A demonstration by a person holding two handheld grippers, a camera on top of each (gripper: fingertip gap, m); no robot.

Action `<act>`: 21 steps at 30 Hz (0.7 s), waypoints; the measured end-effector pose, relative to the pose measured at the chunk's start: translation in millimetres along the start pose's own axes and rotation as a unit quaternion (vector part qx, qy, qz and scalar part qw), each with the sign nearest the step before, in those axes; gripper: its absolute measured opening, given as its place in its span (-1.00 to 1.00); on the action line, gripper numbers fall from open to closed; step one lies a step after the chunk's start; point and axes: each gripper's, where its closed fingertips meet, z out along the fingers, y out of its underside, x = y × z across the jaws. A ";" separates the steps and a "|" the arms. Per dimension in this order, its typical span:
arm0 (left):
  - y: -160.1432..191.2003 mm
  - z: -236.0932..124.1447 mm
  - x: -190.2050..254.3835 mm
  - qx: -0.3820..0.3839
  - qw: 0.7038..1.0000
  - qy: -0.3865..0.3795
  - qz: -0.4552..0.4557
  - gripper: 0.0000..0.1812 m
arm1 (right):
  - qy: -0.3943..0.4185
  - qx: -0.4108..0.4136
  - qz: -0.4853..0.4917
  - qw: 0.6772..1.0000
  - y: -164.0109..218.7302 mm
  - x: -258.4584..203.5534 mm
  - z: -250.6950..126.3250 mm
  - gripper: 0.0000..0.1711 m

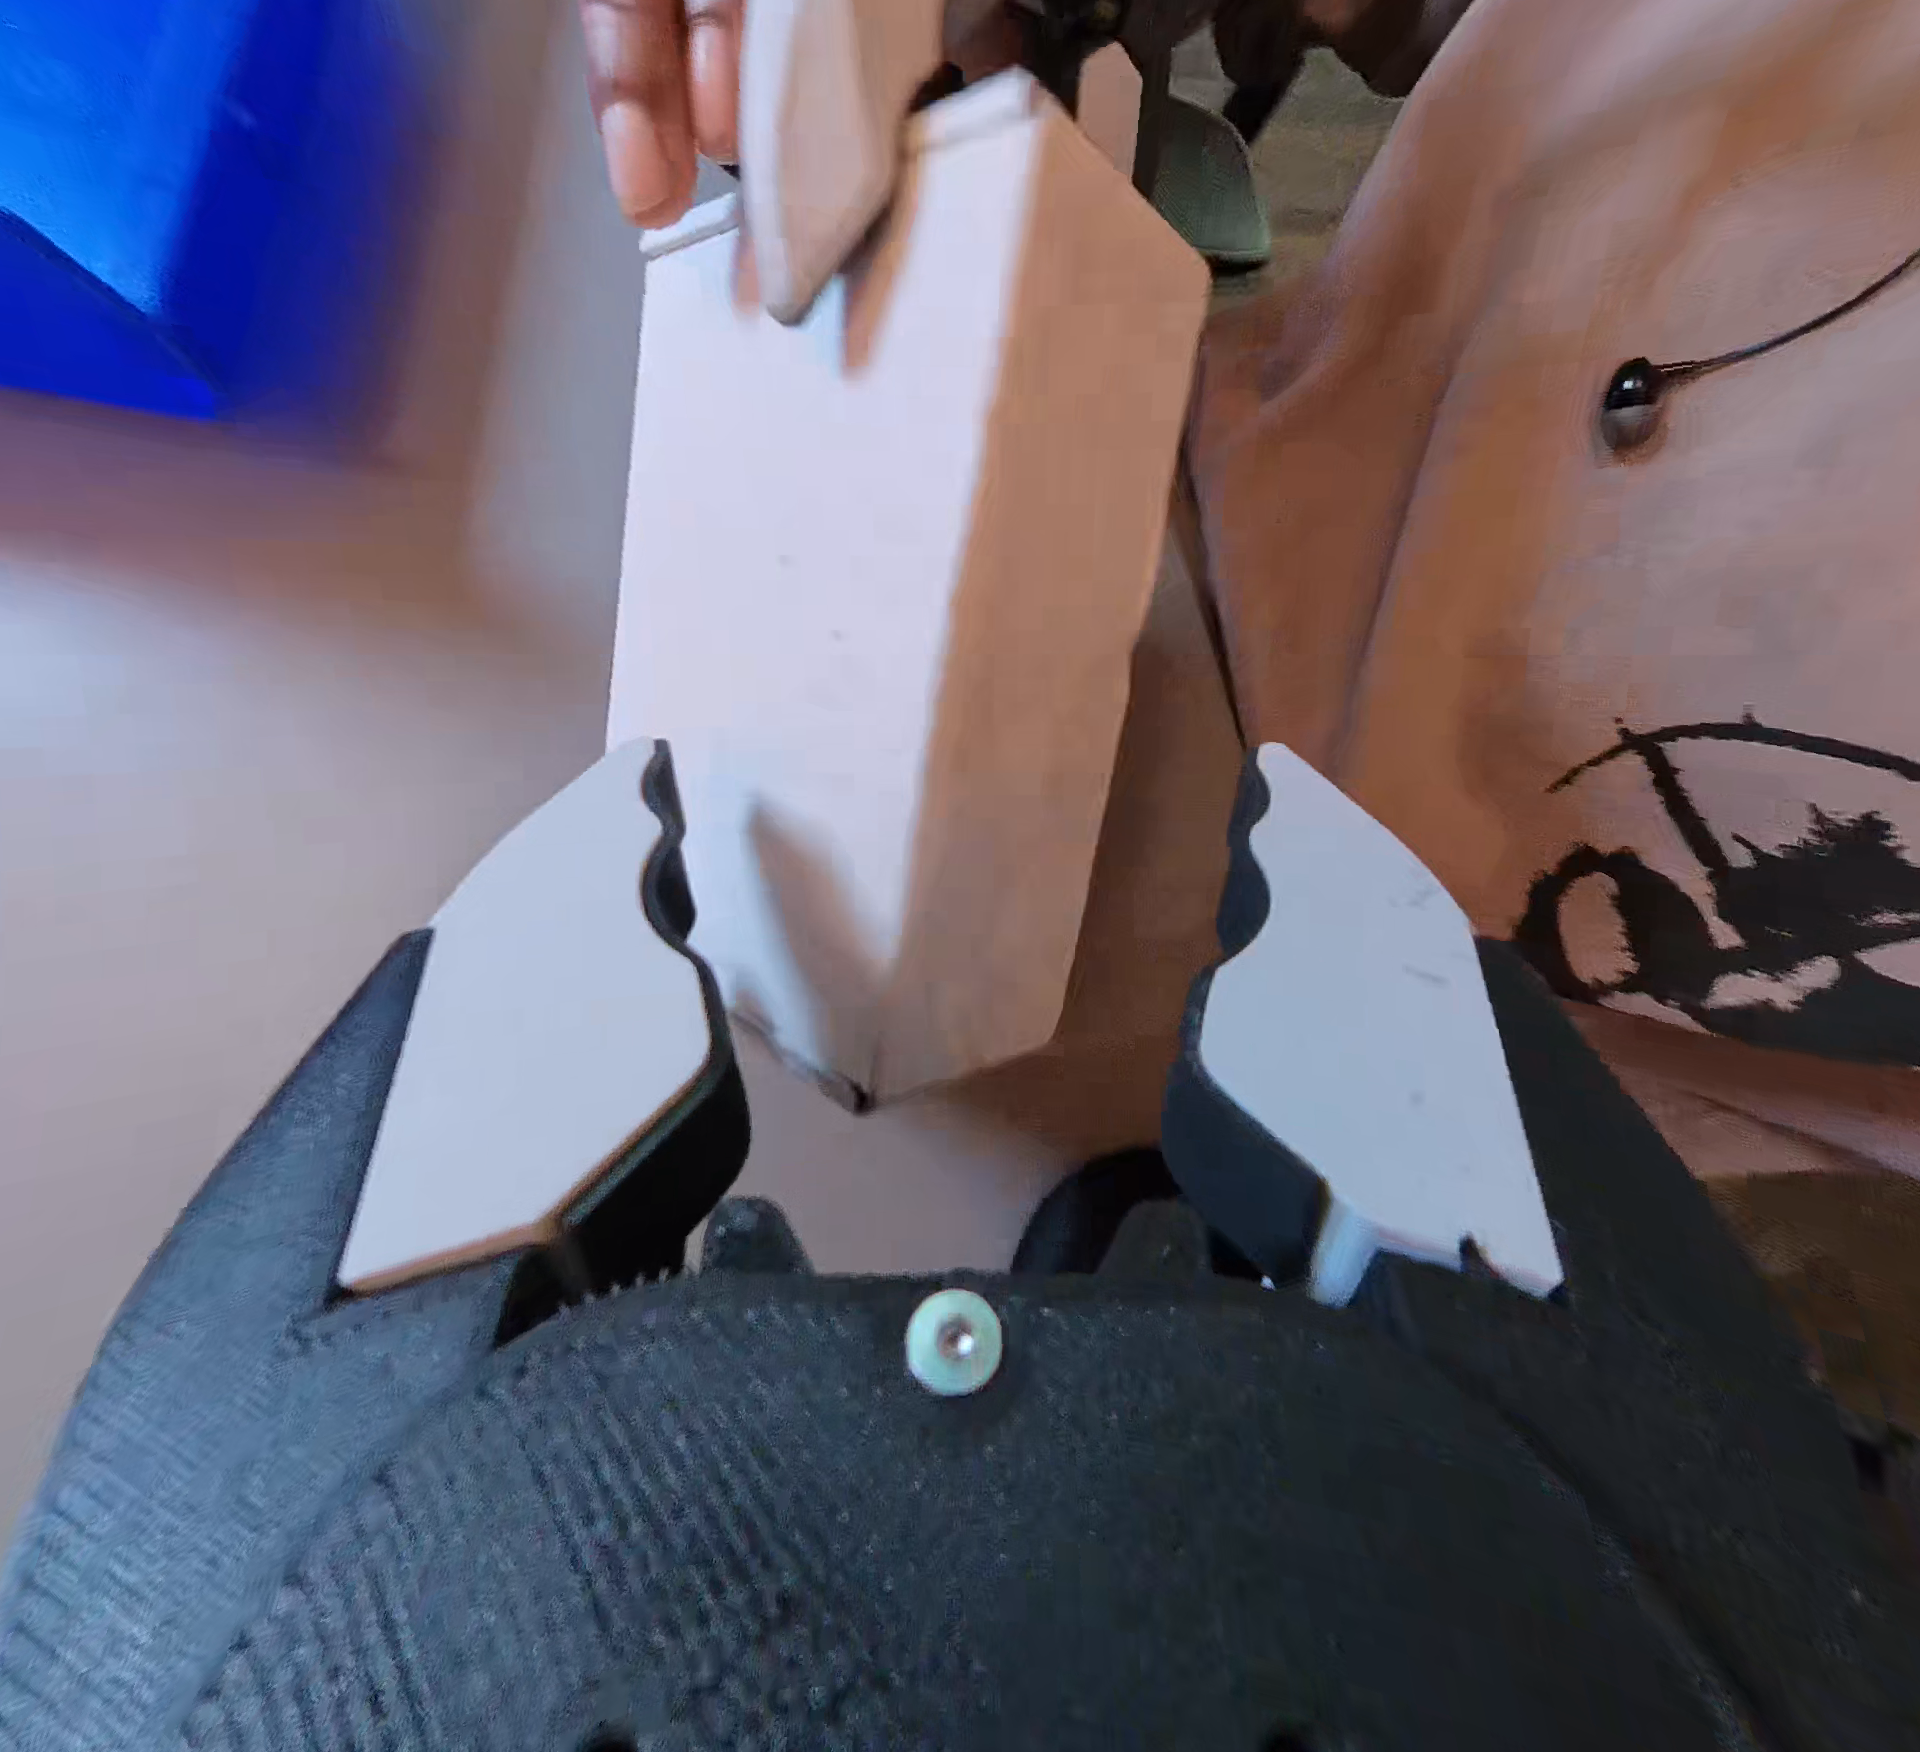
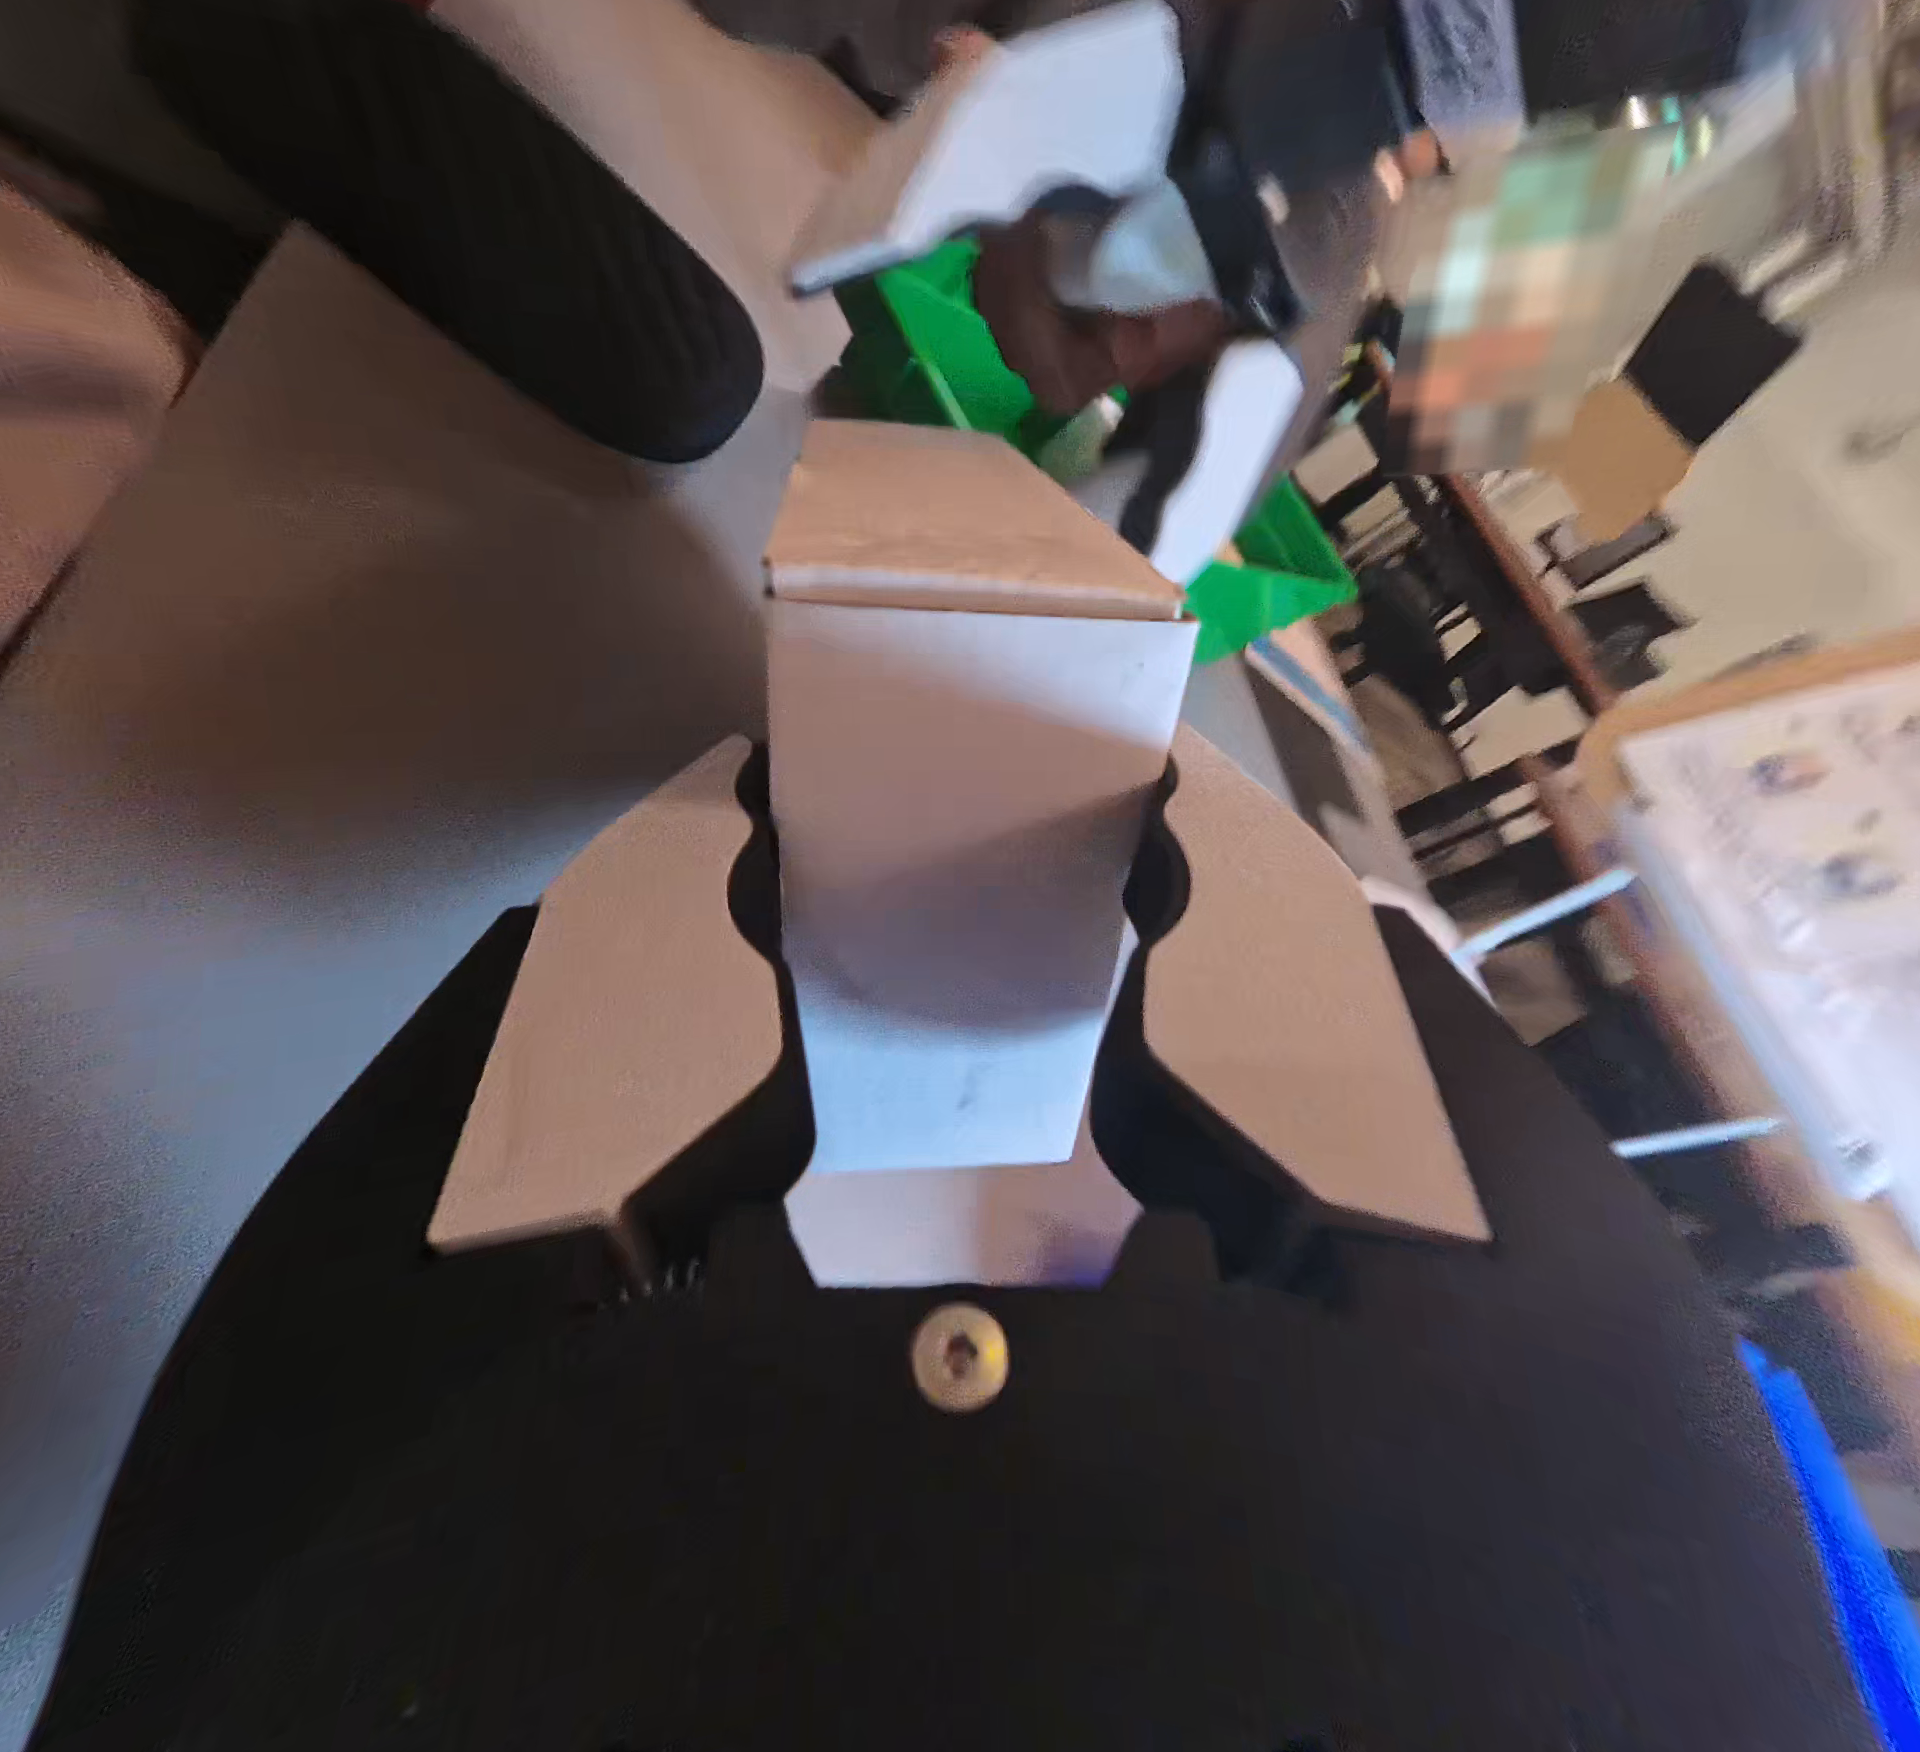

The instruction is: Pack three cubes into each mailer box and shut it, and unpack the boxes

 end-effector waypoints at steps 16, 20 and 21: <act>8.5 50.2 -49.4 0.222 0.949 -0.221 -0.017 -0.04 | -0.102 0.016 0.323 0.941 63.7 -1.3 -14.2 -0.22; 14.7 47.5 -53.6 0.200 0.947 -0.250 -0.019 -0.08 | -0.083 -0.013 0.319 0.944 68.9 2.5 -12.2 -0.21; 15.3 47.7 -53.8 0.196 0.947 -0.255 -0.021 -0.09 | -0.072 -0.021 0.312 0.947 67.9 6.9 -14.4 -0.20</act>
